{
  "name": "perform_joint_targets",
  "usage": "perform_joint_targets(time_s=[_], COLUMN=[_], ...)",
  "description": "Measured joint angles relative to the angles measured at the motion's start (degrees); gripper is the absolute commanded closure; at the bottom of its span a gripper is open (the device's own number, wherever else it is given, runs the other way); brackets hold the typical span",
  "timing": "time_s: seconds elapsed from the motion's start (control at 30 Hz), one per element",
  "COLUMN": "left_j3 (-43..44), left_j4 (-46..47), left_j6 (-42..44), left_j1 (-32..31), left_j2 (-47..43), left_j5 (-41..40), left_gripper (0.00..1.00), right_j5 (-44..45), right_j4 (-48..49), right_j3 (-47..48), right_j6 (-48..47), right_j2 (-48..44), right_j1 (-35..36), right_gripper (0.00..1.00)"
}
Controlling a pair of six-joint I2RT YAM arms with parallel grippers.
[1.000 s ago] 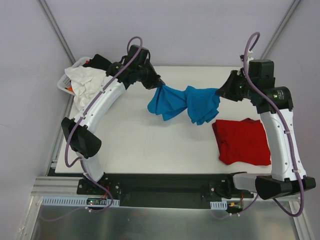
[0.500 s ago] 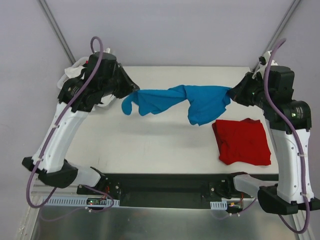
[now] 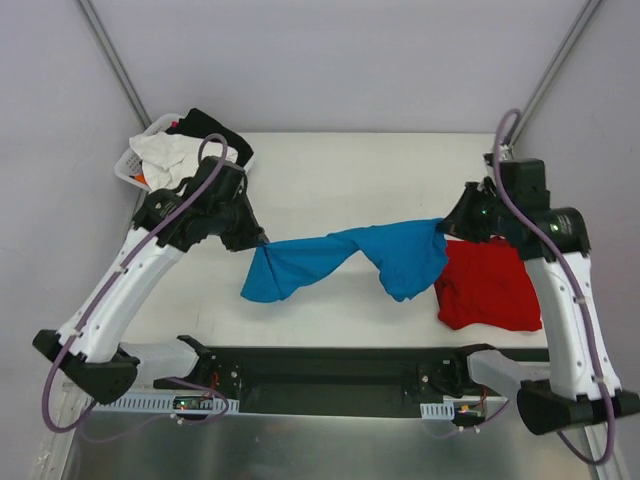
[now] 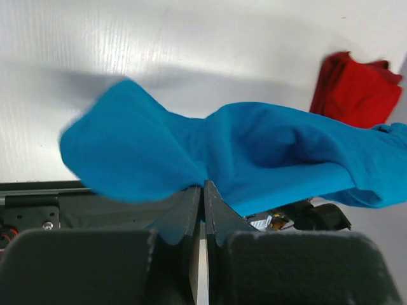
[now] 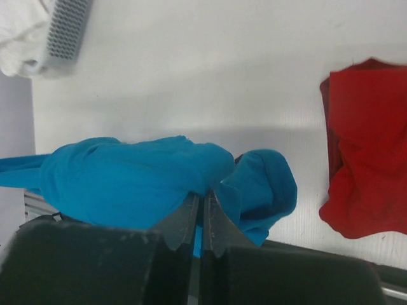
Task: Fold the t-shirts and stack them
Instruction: Flatten the tshirt out
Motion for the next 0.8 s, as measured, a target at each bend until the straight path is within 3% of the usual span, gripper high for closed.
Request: perform_joint_targets(time_s=[0.1, 0.17, 0.23, 0.4, 0.43, 0.5, 0.6, 0.67, 0.8], left_j3=[-0.35, -0.74, -1.05, 0.63, 2.03, 5.66, 12.46, 16.24, 14.47], left_j4=[0.00, 0.24, 1.25, 4.04, 4.15, 4.57, 4.22, 4.13, 4.92], left_j6=[0.98, 1.77, 3.30, 7.89, 8.72, 10.12, 11.04, 11.37, 11.54], left_j1=[1.99, 2.60, 2.95, 4.07, 4.37, 4.85, 5.22, 5.31, 4.96], left_j2=[5.35, 9.33, 14.53, 27.47, 30.14, 34.32, 36.30, 35.85, 31.32], left_j5=[1.79, 2.75, 2.93, 2.73, 2.58, 2.21, 0.52, -0.13, 0.00], left_gripper=[1.00, 1.00, 0.91, 0.16, 0.09, 0.02, 0.02, 0.03, 0.04], right_j5=[-1.42, -1.86, -2.10, -3.45, -3.98, -4.90, -6.60, -7.93, -9.70], right_j4=[0.20, 0.44, 0.50, 2.12, 2.67, 3.26, 3.58, 4.85, 5.42], right_j3=[-2.16, -2.14, -1.22, 2.93, 3.17, 3.19, 3.19, 1.27, -7.06], right_j6=[-0.35, -0.98, -2.01, -4.98, -5.20, -5.77, -6.49, -6.84, -7.13], right_j2=[6.75, 11.17, 16.11, 27.69, 28.89, 29.38, 27.96, 25.77, 19.47], right_j1=[-0.02, -0.11, -0.13, -0.48, -0.48, -0.48, -0.48, -0.42, 0.46], right_gripper=[0.95, 0.46, 0.04, 0.04, 0.04, 0.04, 0.01, 0.06, 0.07])
